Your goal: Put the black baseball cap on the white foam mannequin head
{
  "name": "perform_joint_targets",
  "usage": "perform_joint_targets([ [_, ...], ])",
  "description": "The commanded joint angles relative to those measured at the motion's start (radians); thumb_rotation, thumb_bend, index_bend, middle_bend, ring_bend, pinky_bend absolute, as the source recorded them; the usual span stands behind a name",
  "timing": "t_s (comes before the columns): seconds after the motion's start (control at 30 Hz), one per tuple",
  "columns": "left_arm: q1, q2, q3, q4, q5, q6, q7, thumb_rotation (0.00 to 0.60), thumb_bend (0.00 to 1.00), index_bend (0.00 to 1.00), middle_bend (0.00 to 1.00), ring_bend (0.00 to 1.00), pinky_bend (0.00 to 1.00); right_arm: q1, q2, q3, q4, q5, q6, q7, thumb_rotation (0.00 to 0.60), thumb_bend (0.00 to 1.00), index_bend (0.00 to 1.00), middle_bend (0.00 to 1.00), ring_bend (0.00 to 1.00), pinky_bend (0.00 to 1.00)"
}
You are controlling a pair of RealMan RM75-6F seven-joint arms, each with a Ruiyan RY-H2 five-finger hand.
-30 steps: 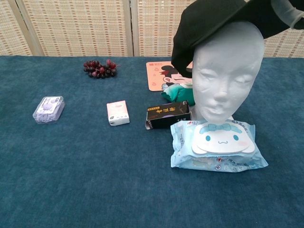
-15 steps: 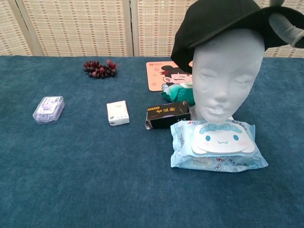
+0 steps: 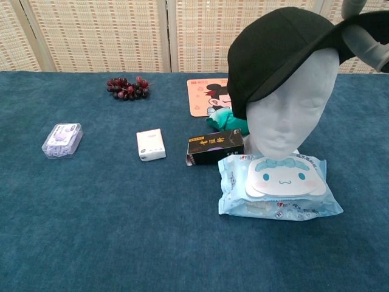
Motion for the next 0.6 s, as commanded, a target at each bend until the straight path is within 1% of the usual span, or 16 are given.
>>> perform_joint_targets([
  [0.03, 0.0, 0.0, 0.0, 0.0, 0.0, 0.0, 0.0, 0.6, 0.02, 0.56, 0.47, 0.43, 0.67, -0.006, 0.004, 0.0, -0.006, -0.007, -0.005, 0.001, 0.6, 0.42, 0.77, 0.36, 0.13, 0.17],
  [0.3, 0.0, 0.001, 0.0, -0.002, -0.003, -0.002, 0.002, 0.6, 0.02, 0.56, 0.47, 0.43, 0.67, -0.028, -0.001, 0.002, 0.011, -0.003, -0.017, 0.019, 0.6, 0.42, 0.77, 0.36, 0.13, 0.17],
  [0.6, -0.001, 0.002, 0.0, -0.005, -0.007, -0.005, 0.005, 0.6, 0.02, 0.56, 0.47, 0.43, 0.67, -0.057, -0.038, -0.012, 0.075, 0.023, -0.035, 0.063, 0.6, 0.42, 0.77, 0.36, 0.13, 0.16],
])
